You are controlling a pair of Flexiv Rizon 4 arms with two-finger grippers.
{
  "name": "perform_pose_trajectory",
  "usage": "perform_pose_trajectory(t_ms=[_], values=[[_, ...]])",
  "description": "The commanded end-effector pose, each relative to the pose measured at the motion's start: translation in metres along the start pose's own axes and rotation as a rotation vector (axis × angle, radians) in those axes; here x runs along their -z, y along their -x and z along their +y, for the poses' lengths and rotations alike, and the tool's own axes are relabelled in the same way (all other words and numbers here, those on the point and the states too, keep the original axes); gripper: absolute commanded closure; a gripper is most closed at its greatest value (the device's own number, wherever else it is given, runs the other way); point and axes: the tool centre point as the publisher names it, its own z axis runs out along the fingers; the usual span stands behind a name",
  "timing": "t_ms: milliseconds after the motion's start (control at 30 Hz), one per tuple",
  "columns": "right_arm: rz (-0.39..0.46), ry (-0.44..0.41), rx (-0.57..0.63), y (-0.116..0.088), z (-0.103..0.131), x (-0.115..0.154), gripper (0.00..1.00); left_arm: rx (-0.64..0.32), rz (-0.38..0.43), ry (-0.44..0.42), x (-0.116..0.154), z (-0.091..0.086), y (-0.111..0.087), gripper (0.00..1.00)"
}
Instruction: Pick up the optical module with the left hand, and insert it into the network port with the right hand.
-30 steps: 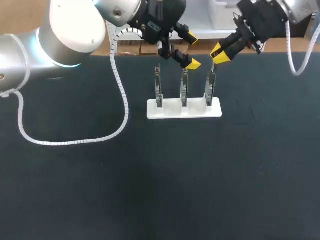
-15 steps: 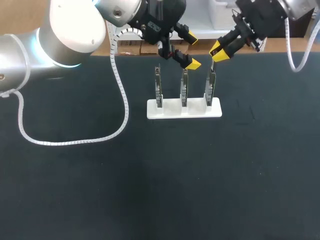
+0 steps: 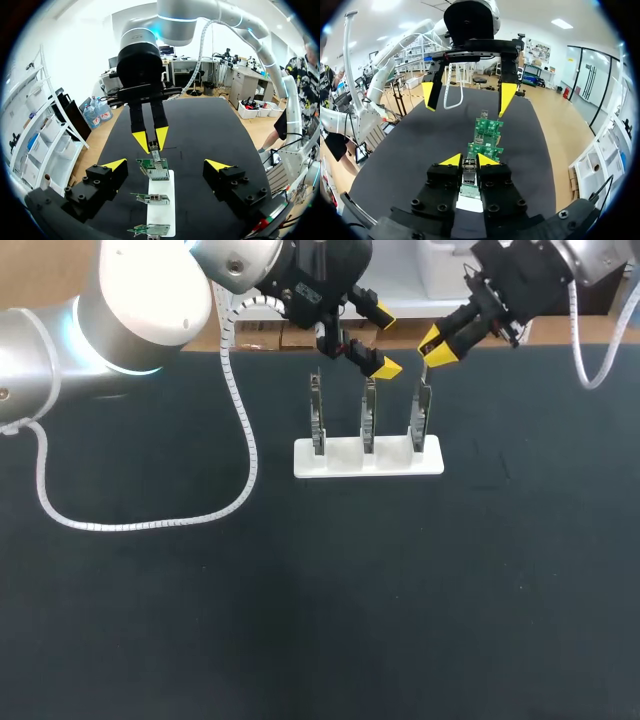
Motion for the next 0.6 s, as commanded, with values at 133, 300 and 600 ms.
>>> perform_pose_trajectory(t_ms=[133,300,600], values=[[0.005,0.002,0.011,0.002,-0.003,-0.002,1.00,0.002,0.007,-0.002,0.000,0.001,0.001,0.00],[0.008,0.001,0.008,0.002,-0.002,-0.002,1.00,0.002,0.007,-0.002,0.000,0.001,0.001,0.00],[0.006,-0.020,-0.005,0.001,0.009,-0.001,1.00,0.002,0.007,-0.002,0.000,0.001,0.001,0.00]])
